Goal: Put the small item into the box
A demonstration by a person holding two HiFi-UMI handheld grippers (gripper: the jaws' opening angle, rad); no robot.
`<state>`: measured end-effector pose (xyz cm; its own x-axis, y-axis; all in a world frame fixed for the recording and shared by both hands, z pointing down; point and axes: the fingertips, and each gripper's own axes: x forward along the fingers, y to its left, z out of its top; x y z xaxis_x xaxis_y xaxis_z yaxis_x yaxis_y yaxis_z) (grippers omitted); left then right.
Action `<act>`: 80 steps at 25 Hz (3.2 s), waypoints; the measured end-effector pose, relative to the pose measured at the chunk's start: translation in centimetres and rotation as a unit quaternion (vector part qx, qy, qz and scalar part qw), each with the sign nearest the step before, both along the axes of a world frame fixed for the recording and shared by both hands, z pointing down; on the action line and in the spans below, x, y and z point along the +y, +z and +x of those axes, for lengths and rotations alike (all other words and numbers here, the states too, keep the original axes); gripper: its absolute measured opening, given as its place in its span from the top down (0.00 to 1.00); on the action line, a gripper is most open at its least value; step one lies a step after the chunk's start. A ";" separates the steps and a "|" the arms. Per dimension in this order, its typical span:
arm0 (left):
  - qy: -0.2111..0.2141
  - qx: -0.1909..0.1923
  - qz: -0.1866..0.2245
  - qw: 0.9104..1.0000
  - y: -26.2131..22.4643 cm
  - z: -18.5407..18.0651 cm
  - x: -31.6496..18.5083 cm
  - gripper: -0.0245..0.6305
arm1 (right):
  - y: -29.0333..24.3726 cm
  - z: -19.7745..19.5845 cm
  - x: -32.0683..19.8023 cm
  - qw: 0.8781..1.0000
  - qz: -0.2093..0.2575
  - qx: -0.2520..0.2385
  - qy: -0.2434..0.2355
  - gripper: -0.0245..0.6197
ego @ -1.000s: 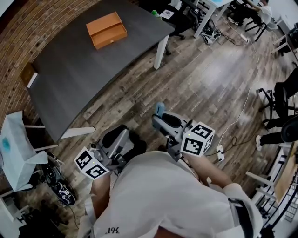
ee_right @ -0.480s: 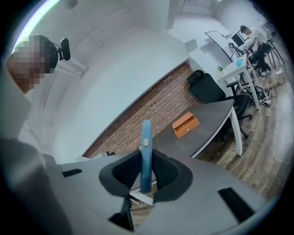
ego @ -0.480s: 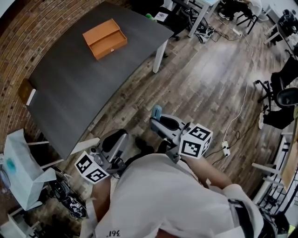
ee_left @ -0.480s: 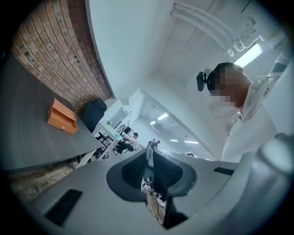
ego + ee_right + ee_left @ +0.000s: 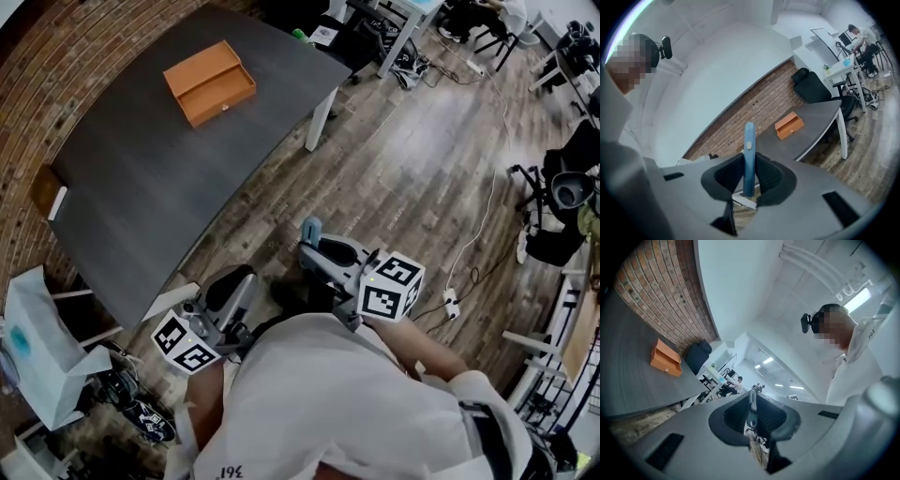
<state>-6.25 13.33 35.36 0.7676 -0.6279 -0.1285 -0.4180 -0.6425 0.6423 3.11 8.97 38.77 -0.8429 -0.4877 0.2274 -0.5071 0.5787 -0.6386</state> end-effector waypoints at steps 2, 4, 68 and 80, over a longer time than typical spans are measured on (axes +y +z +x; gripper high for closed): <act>-0.009 -0.001 -0.003 1.000 0.3 0.0 -0.8 0.88 | 0.4 0.0 -0.9 1.000 -0.004 0.000 -0.009 0.84; -0.021 -0.003 -0.006 1.000 0.5 0.2 -1.9 0.88 | 0.6 0.1 -2.2 1.000 -0.005 -0.002 -0.019 0.84; -0.060 -0.029 -0.022 0.998 3.3 -12.5 -26.5 0.88 | 3.2 -12.5 -28.9 0.993 0.017 0.089 -0.075 0.84; -0.089 -0.051 -0.024 0.994 5.0 -12.9 -29.5 0.80 | 5.1 -13.7 -33.8 0.981 0.044 0.149 -0.117 0.84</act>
